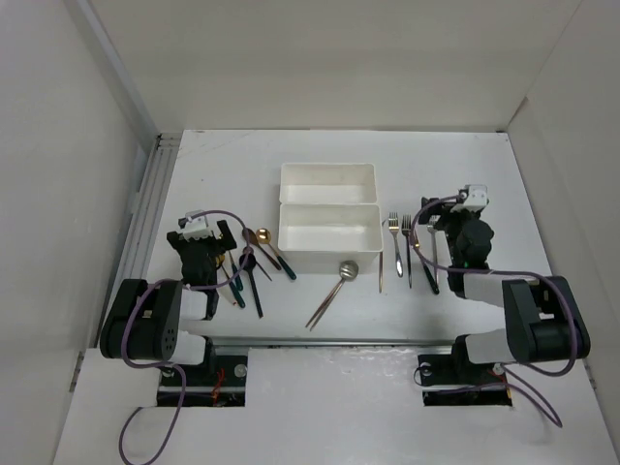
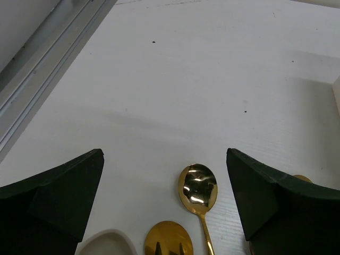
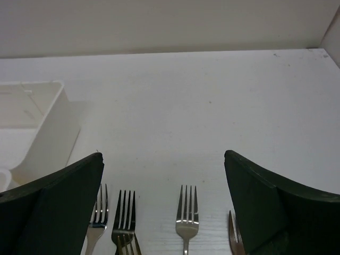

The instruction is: Sort the eating utensils into containers

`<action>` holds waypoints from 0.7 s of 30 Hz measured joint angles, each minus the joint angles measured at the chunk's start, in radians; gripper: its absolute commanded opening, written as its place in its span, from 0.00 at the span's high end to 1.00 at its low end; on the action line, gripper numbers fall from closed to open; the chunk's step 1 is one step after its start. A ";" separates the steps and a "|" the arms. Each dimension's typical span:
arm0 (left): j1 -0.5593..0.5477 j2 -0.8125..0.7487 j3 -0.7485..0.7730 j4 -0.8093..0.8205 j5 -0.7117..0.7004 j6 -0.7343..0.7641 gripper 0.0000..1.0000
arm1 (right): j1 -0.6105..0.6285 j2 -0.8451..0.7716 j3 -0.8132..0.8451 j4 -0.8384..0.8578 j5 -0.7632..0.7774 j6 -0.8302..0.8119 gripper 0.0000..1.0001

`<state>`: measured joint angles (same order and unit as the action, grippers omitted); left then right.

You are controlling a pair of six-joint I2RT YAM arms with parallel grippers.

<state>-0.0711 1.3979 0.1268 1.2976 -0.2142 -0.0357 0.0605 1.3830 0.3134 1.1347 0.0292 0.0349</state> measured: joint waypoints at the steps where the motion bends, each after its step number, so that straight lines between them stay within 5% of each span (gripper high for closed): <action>1: 0.000 0.000 0.000 0.000 0.000 0.000 0.00 | 0.000 -0.012 0.024 -0.058 0.021 0.006 0.00; 9: 0.000 -0.013 -0.002 -0.006 0.078 0.035 0.00 | 0.082 -0.141 0.420 -0.532 0.329 -0.114 0.00; 13: 0.001 -0.254 0.026 -0.149 0.133 0.065 0.00 | 0.089 -0.116 0.731 -0.807 0.453 -0.182 0.00; 16: 0.001 -0.364 0.217 -0.328 0.152 0.167 0.00 | 0.021 -0.076 0.951 -1.144 0.332 -0.164 0.03; 21: 0.008 -0.269 0.579 -0.569 0.049 0.219 0.00 | -0.098 0.038 1.107 -1.568 0.201 -0.047 0.11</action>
<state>-0.0631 1.1294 0.7055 0.7288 -0.1654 0.1829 -0.0380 1.4208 1.4200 -0.4332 0.2298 -0.0124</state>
